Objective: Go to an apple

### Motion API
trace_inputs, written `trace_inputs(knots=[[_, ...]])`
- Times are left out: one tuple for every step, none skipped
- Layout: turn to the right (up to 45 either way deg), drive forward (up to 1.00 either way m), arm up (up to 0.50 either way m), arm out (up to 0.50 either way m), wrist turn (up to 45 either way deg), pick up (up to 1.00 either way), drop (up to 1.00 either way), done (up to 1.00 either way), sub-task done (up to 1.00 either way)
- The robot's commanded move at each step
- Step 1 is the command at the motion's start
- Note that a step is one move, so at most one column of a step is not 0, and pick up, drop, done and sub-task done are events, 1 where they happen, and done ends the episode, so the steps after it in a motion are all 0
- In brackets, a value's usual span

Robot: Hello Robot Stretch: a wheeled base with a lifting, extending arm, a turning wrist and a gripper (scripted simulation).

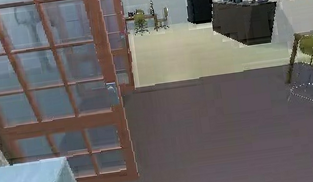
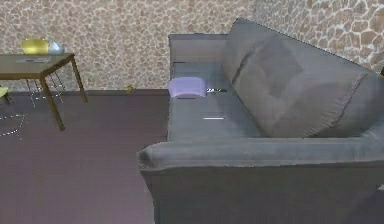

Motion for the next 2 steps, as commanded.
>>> trace_inputs(knots=[[0.0, 0.35, 0.0, 0.0, 0.0, 0.0, 0.0, 0.0, 0.0], [21.0, 0.0, 0.0, 0.0, 0.0, 0.0, 0.0, 0.0, 0.0]])
